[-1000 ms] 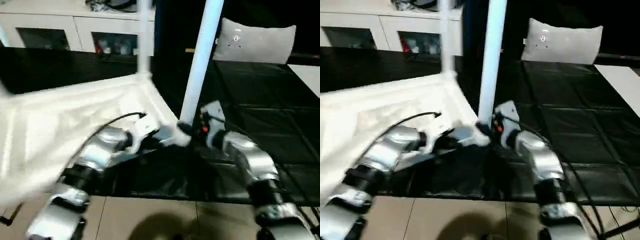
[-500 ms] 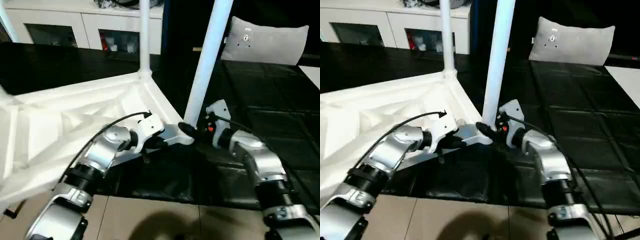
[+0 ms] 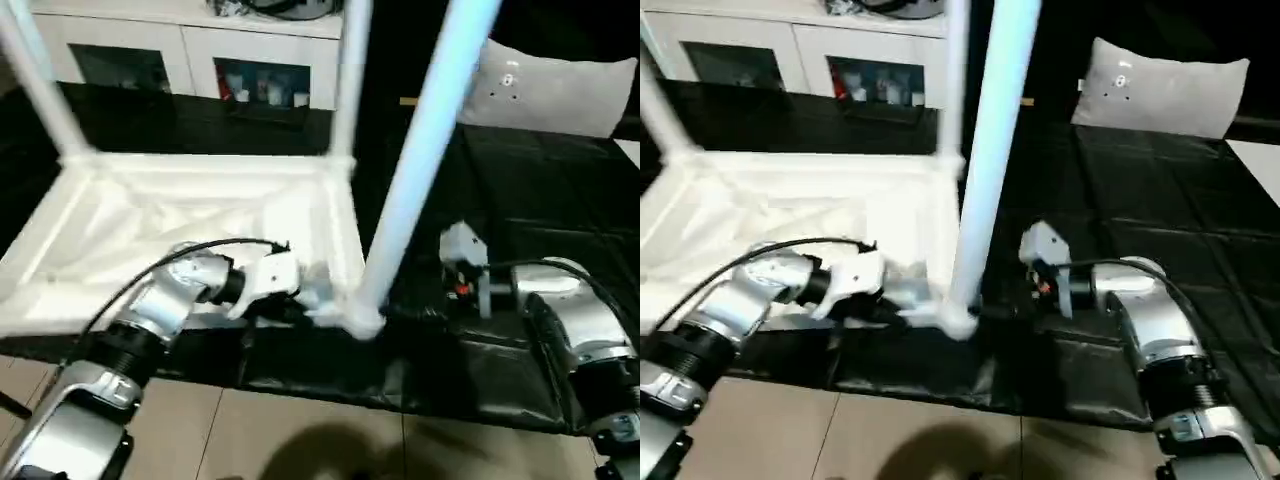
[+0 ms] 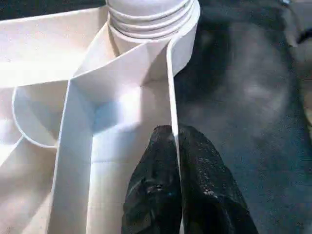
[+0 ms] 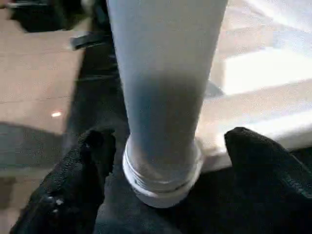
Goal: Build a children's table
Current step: Rotate leg to tighten
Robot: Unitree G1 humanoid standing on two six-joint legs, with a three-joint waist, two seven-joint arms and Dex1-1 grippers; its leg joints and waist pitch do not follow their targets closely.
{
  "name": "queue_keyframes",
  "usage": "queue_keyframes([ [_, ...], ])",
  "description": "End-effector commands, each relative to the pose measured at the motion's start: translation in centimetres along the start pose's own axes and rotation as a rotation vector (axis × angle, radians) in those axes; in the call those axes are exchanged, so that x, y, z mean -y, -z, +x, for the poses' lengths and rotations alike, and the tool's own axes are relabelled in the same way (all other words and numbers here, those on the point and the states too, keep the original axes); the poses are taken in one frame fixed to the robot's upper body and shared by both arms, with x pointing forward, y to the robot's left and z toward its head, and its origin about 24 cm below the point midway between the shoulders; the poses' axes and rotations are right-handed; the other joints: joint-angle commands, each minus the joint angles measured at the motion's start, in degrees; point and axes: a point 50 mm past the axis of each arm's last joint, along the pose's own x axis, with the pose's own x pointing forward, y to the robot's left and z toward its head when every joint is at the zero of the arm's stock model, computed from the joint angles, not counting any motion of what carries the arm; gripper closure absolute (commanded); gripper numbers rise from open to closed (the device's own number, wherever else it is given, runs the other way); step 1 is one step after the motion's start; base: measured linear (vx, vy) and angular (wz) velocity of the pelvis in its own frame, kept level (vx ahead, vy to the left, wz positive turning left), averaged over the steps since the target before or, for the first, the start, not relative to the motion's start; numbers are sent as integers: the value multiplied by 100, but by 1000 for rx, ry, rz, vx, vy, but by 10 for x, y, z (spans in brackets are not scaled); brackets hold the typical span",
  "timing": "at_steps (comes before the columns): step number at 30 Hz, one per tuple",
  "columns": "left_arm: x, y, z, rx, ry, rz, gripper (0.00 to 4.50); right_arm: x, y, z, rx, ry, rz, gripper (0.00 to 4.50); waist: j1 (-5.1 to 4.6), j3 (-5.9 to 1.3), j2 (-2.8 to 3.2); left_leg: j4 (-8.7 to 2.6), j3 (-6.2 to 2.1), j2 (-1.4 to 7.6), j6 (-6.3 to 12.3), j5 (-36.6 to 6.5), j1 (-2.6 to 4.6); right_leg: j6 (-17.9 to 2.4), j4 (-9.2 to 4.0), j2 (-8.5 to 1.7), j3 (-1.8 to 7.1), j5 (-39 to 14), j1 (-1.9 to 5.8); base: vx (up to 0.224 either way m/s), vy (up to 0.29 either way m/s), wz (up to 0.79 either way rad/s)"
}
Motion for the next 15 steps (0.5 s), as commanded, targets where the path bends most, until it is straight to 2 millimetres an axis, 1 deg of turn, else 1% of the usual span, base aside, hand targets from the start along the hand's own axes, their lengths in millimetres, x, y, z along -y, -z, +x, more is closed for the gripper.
queue_keyframes([
  [1, 4, -6, 7, -28, 90, 68, 450, 0, -2, -2, 3, -34, 3, 85, 1, -352, -22, -367, 120, 21, 534, -768, -67, -1075, -316, -332, 200, -1748, 387, 0, 0, 0],
  [4, 5, -6, 6, -28, 111, 74, 450, -2, -1, 4, 15, -71, 19, 113, 38, -352, -25, -368, 125, 13, 483, -810, -59, -1022, -327, -333, 203, -1876, 388, 0, 0, 0],
  [6, 6, -6, 6, -23, 124, 75, 450, -5, 0, 10, 28, -102, 40, 113, 48, -352, -23, -371, 121, 15, 463, -792, -64, -992, -326, -333, 200, -1902, 387, 0, 0, 0],
  [8, 7, -6, 6, -19, 127, 73, 450, -7, 1, 13, 33, -114, 47, 146, 62, -355, -25, -369, 123, 11, 444, -767, -62, -979, -324, -330, 201, -1895, 386, 0, 0, 0],
  [10, 7, -5, 6, -16, 137, 73, 450, -9, 2, 17, 46, -142, 64, 160, 80, -360, -19, -373, 119, 16, 429, -744, -60, -971, -317, -331, 201, -1872, 386, 0, 0, 0],
  [12, 7, -5, 5, -15, 140, 73, 450, -10, 3, 17, 51, -155, 75, 184, 87, -360, -18, -373, 120, 19, 417, -747, -60, -979, -313, -330, 202, -1837, 384, 0, 0, 0],
  [15, 7, -5, 5, -9, 142, 67, 450, -12, 3, 18, 54, -171, 86, 196, 94, -362, -16, -372, 120, 13, 406, -701, -65, -987, -305, -327, 204, -1761, 394, 0, 0, 0],
])
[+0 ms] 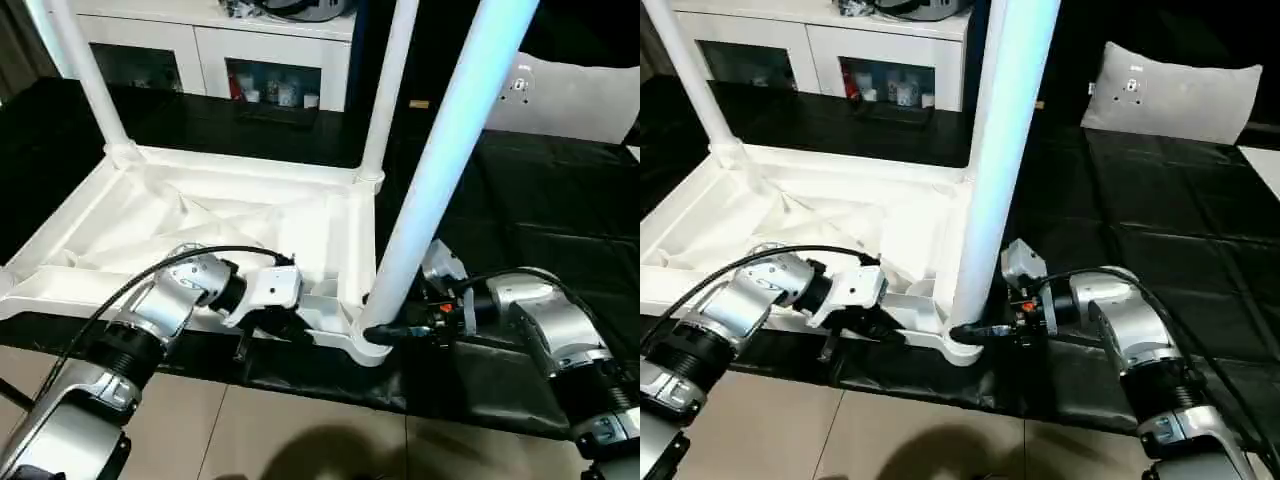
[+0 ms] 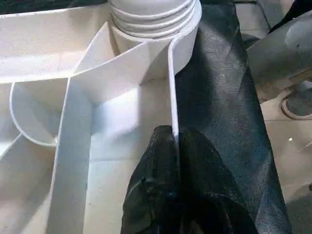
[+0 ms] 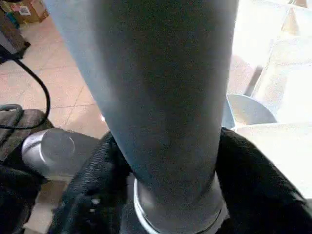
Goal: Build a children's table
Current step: Rotate leg to tighten
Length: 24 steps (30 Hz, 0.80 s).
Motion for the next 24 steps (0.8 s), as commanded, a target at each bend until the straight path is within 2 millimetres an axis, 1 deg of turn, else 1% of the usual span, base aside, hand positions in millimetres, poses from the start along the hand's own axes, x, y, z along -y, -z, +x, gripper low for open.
queue_keyframes([
  [1, 2, -3, 4, -10, 52, 21, 450, -3, -2, 0, 21, -22, 8, 205, -22, -359, -13, -376, 119, 11, 404, -716, -67, -980, -313, -330, 203, -1788, 388, 0, 0, 0],
  [2, 1, -4, 5, 5, 43, 7, 450, -4, -2, 1, 35, -20, 13, 220, -18, -360, -4, -376, 122, 8, 398, -717, -63, -978, -316, -328, 204, -1793, 392, 0, 0, 0],
  [5, -2, -6, 7, 46, -7, -53, 450, -4, -4, 3, 85, 31, 36, 233, -5, -356, -12, -380, 120, 8, 370, -723, -58, -939, -327, -329, 203, -1872, 385, 0, 0, 0],
  [6, -5, -6, 8, 55, -49, -80, 450, -2, -3, 6, 72, 92, 40, 237, -22, -349, -12, -386, 123, 4, 339, -735, -67, -917, -337, -325, 206, -1915, 386, 0, 0, 0],
  [7, -7, -6, 9, 60, -78, -99, 450, 0, -3, 7, 62, 136, 41, 243, -47, -343, -15, -393, 105, -5, 283, -794, -68, -868, -341, -327, 198, -2065, 384, 0, 0, 0],
  [8, -10, -6, 10, 65, -121, -132, 450, 5, -2, 11, 49, 211, 51, 243, -53, -338, -19, -393, 107, -16, 279, -845, -62, -828, -367, -323, 190, -2177, 376, 0, 0, 0],
  [9, -13, -7, 12, 69, -162, -162, 450, 10, -2, 14, 54, 289, 68, 246, -75, -318, -21, -397, 110, -29, 214, -889, -57, -735, -390, -319, 193, -2393, 362, 0, 0, 0],
  [10, -17, -9, 15, 74, -207, -196, 450, 16, -3, 18, 67, 383, 97, 246, -98, -318, -26, -401, 90, -48, 168, -924, -60, -620, -421, -332, 177, -2648, 377, 0, 0, 0],
  [11, -18, -9, 16, 76, -223, -208, 450, 19, -3, 20, 72, 417, 110, 250, -123, -314, -22, -405, 88, -57, 144, -928, -69, -572, -425, -331, 176, -2733, 379, 0, 0, 0],
  [12, -20, -11, 19, 82, -253, -233, 450, 24, -4, 22, 78, 480, 130, 251, -183, -315, -21, -404, 77, -65, 113, -993, -64, -508, -449, -330, 164, -2877, 367, 0, 0, 0],
  [13, -24, -18, 27, 104, -306, -268, 450, 32, -6, 28, 68, 605, 156, 252, -242, -324, -23, -398, 67, -76, 113, -999, -84, -472, -450, -328, 154, -2930, 374, 0, 0, 0],
  [14, -25, -20, 29, 109, -320, -277, 450, 34, -6, 29, 67, 631, 164, 252, -268, -318, -27, -398, 68, -78, 117, -993, -79, -464, -468, -324, 151, -2936, 362, 0, 0, 0],
  [15, -28, -24, 34, 119, -356, -297, 450, 38, -7, 32, 66, 699, 187, 252, -324, -320, -25, -388, 62, -90, 127, -987, -88, -461, -473, -316, 144, -2956, 368, 0, 0, 0],
  [16, -29, -26, 36, 120, -379, -307, 450, 40, -7, 34, 71, 729, 198, 252, -345, -318, -26, -381, 66, -96, 140, -992, -94, -453, -481, -311, 143, -2965, 364, 0, 0, 0],
  [17, -32, -28, 39, 117, -409, -318, 450, 41, -8, 37, 86, 757, 213, 252, -353, -330, -28, -369, 73, -106, 190, -976, -81, -452, -496, -315, 146, -2958, 354, 0, 0, 0],
  [18, -33, -29, 41, 110, -427, -318, 450, 40, -10, 40, 98, 752, 207, 252, -364, -335, -28, -368, 75, -100, 239, -961, -83, -489, -493, -314, 152, -2883, 353, 0, 0, 0],
  [19, -34, -30, 42, 105, -436, -315, 450, 40, -11, 42, 106, 744, 202, 252, -362, -344, -31, -363, 86, -100, 309, -921, -77, -518, -487, -303, 161, -2741, 347, 0, 0, 0],
  [20, -36, -31, 43, 88, -465, -307, 450, 38, -13, 46, 121, 730, 183, 218, -356, -347, -26, -366, 86, -93, 338, -907, -75, -551, -476, -304, 164, -2660, 346, 0, 0, 0],
  [21, -37, -31, 44, 82, -477, -304, 450, 38, -13, 47, 122, 734, 174, 185, -349, -348, -24, -370, 88, -84, 383, -858, -87, -600, -463, -304, 168, -2512, 358, 0, 0, 0],
  [22, -37, -31, 43, 80, -481, -302, 450, 38, -13, 47, 129, 731, 177, 185, -336, -352, -22, -376, 88, -77, 400, -804, -95, -645, -442, -303, 173, -2386, 367, 0, 0, 0],
  [23, -37, -31, 43, 80, -484, -303, 450, 37, -12, 47, 136, 731, 185, 185, -335, -359, -85, -374, 96, -74, 415, -770, -104, -655, -433, -304, 175, -2323, 375, 0, 0, 0],
  [24, -37, -30, 41, 77, -483, -294, 450, 36, -12, 43, 149, 727, 173, 179, -312, -354, -46, -385, 87, -64, 420, -733, -94, -701, -410, -315, 181, -2239, 372, 0, 0, 0],
])
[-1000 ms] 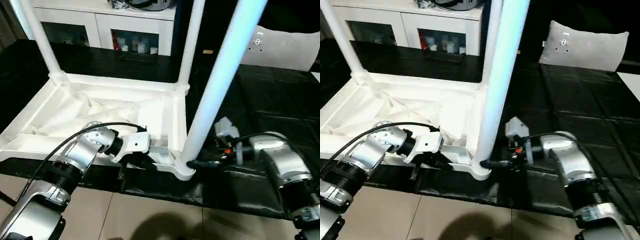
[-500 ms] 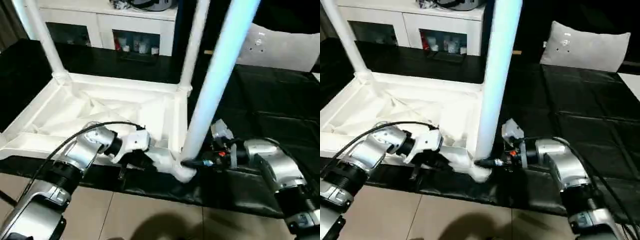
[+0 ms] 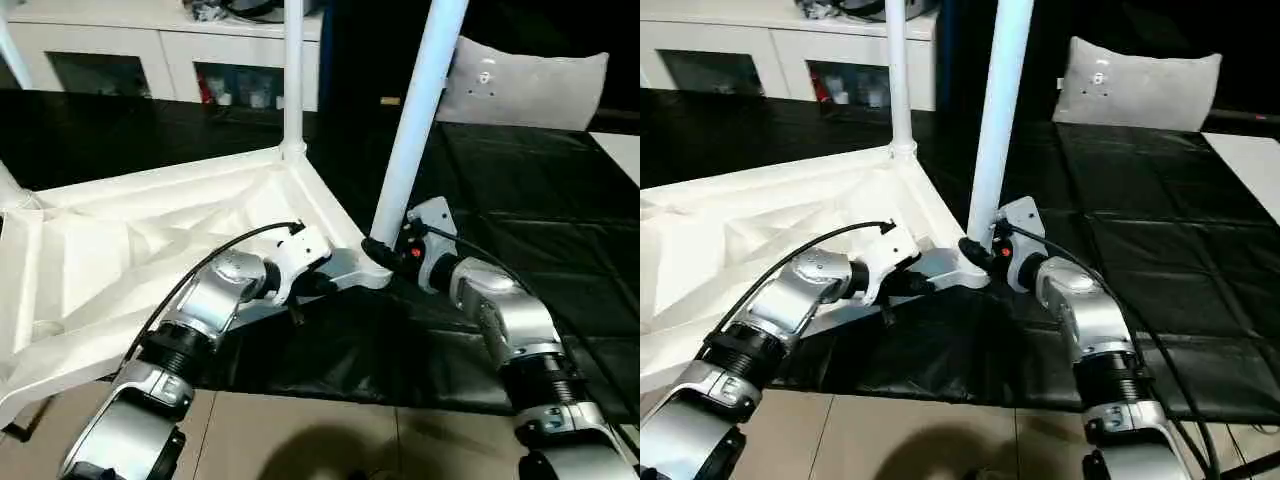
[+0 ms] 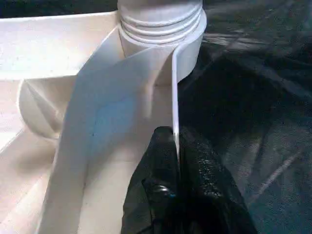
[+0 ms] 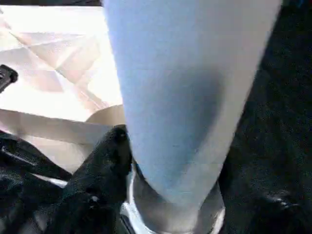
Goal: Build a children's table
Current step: Rotate leg to tighten
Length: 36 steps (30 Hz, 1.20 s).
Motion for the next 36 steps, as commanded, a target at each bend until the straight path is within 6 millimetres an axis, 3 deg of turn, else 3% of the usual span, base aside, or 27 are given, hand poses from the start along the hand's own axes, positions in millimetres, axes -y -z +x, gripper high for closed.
queue_keyframes([
  [1, 4, -12, 5, 35, 6, 45, 450, -15, 1, 5, 20, -93, -3, 158, 30, -349, -37, -377, 90, -32, 437, -746, -100, -765, -399, -323, 188, -2159, 364, 0, 0, 0],
  [3, 4, -11, 4, 33, 12, 56, 450, -13, 0, 3, 28, -105, -11, 141, 29, -347, -37, -379, 93, -35, 437, -746, -108, -820, -387, -325, 195, -2056, 373, 0, 0, 0],
  [4, 4, -10, 2, 32, 15, 69, 450, -12, -1, 1, 41, -118, -18, 138, 37, -348, 3, -377, 89, -35, 445, -784, -106, -843, -384, -331, 196, -2031, 376, 0, 0, 0],
  [7, 4, -7, -2, 51, 55, 93, 450, -8, -3, -8, 79, -172, -60, 101, 44, -350, -15, -371, 100, -34, 490, -821, -109, -879, -391, -327, 200, -1939, 389, 0, 0, 0],
  [12, 5, 2, -12, 38, 166, 181, 450, 1, -3, -33, 55, -374, -199, 58, 81, -358, 10, -355, 100, -32, 608, -823, -118, -1010, -372, -327, 198, -1729, 407, 0, 0, 0],
  [19, 7, 12, -26, -27, 342, 288, 450, 11, 0, -52, -50, -536, -305, 52, 132, -344, -19, -368, 97, -7, 580, -930, -96, -985, -384, -335, 192, -2012, 391, 0, 0, 0],
  [24, 8, 14, -33, -49, 434, 323, 450, 10, 2, -59, -107, -667, -299, 52, 207, -347, -12, -364, 117, 20, 600, -845, -86, -1081, -335, -323, 198, -1789, 390, 0, 0, 0],
  [27, 10, 16, -38, -76, 512, 362, 450, 6, 4, -62, -144, -767, -255, 88, 237, -350, -17, -365, 115, 32, 580, -827, -92, -1098, -318, -330, 199, -1774, 393, 0, 0, 0],
  [36, 11, 19, -42, -89, 562, 386, 450, 1, 9, -60, -161, -839, -209, 162, 326, -352, -26, -365, 119, 29, 469, -806, -82, -984, -323, -331, 197, -1912, 382, 0, 0, 0],
])
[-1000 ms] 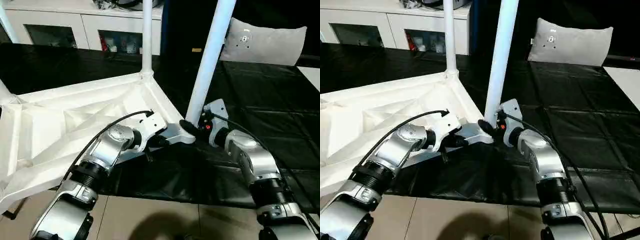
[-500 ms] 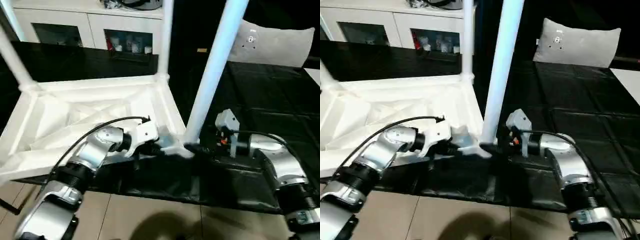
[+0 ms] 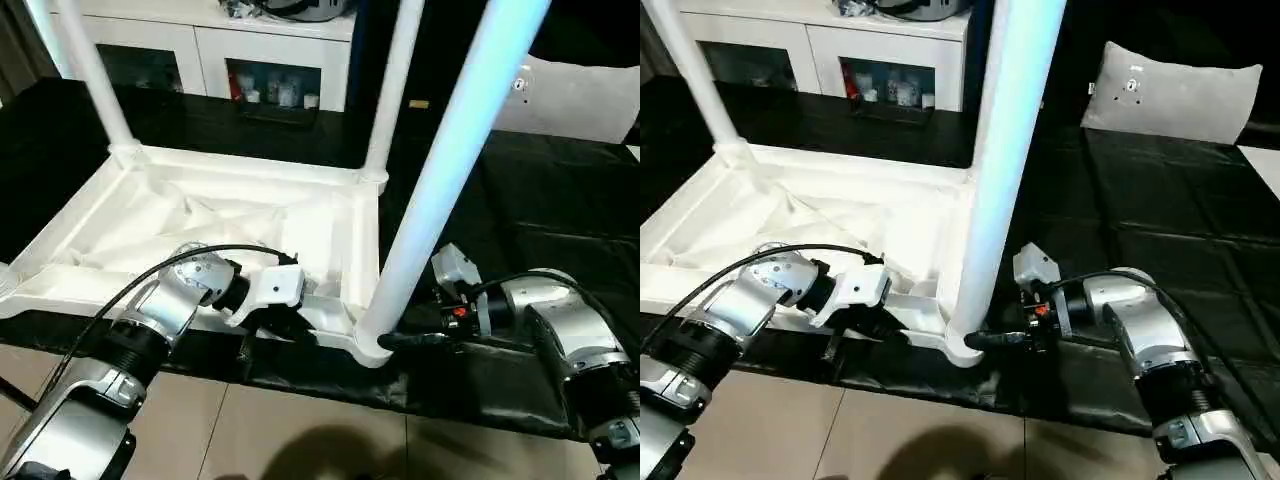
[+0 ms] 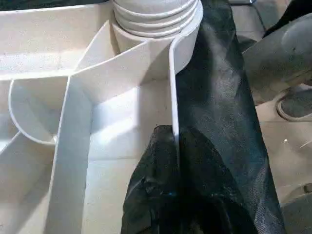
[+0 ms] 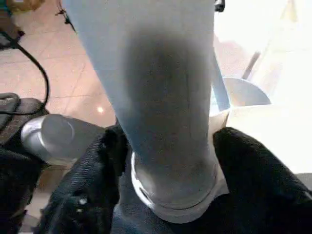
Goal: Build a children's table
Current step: Rotate leg to tighten
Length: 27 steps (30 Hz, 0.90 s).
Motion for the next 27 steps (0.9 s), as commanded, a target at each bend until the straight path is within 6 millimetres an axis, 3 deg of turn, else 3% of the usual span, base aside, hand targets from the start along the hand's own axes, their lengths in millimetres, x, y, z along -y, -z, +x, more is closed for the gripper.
queue_keyframes([
  [1, 1, -2, 2, -35, 71, 41, 450, 0, -5, 2, 7, -45, 0, 178, -14, -356, -30, -370, 120, 10, 469, -813, -70, -977, -337, -328, 197, -1915, 387, 0, 0, 0],
  [3, 1, -2, 1, -34, 74, 42, 450, -1, -5, 3, 10, -56, 5, 187, -8, -358, -8, -371, 115, 6, 455, -808, -70, -959, -337, -332, 197, -1950, 391, 0, 0, 0],
  [10, 2, -3, 2, 15, 61, -1, 450, -9, -7, 11, 81, -84, 88, 244, 4, -360, -15, -378, 111, 13, 414, -777, -62, -955, -329, -328, 198, -1904, 400, 0, 0, 0],
  [11, 1, -4, 4, 35, 31, -25, 450, -8, -6, 13, 73, -49, 105, 247, 8, -357, 15, -382, 109, 14, 398, -783, -62, -975, -327, -327, 197, -1882, 395, 0, 0, 0],
  [13, -7, -6, 7, 63, -79, -103, 450, 0, -2, 21, 72, 101, 112, 249, -26, -341, -8, -387, 116, 7, 330, -854, -67, -920, -344, -327, 198, -2029, 387, 0, 0, 0],
  [15, -9, -8, 10, 82, -118, -141, 450, 8, -2, 25, 85, 189, 124, 251, -70, -314, -17, -380, 107, -42, 221, -1047, -43, -753, -419, -336, 170, -2610, 356, 0, 0, 0],
  [16, -12, -9, 12, 93, -154, -167, 450, 16, -1, 28, 92, 278, 137, 253, -101, -312, -26, -386, 84, -66, 177, -1062, -61, -544, -466, -350, 149, -3018, 376, 0, 0, 0],
  [17, -13, -10, 13, 95, -166, -176, 450, 19, -1, 29, 94, 314, 146, 253, -134, -312, -26, -383, 79, -73, 169, -1097, -66, -492, -476, -345, 136, -3131, 369, 0, 0, 0],
  [18, -17, -13, 17, 106, -218, -210, 450, 30, 0, 33, 94, 460, 179, 256, -242, -305, -23, -383, 64, -83, 144, -1119, -81, -422, -498, -332, 120, -3228, 362, 0, 0, 0],
  [21, -28, -24, 27, 132, -350, -267, 450, 41, -4, 42, 103, 662, 221, 256, -361, -305, -25, -374, 48, -106, 140, -1159, -95, -336, -538, -317, 86, -3324, 367, 0, 0, 0],
  [22, -28, -24, 27, 132, -350, -267, 450, 41, -4, 42, 103, 662, 221, 256, -386, -314, -32, -349, 65, -121, 176, -1166, -66, -345, -554, -308, 94, -3314, 336, 0, 0, 0],
  [27, -40, -39, 42, 131, -505, -304, 450, 45, -15, 61, 163, 786, 233, 256, -401, -332, -32, -343, 86, -115, 345, -1095, -58, -425, -551, -294, 113, -3096, 312, 0, 0, 0],
])
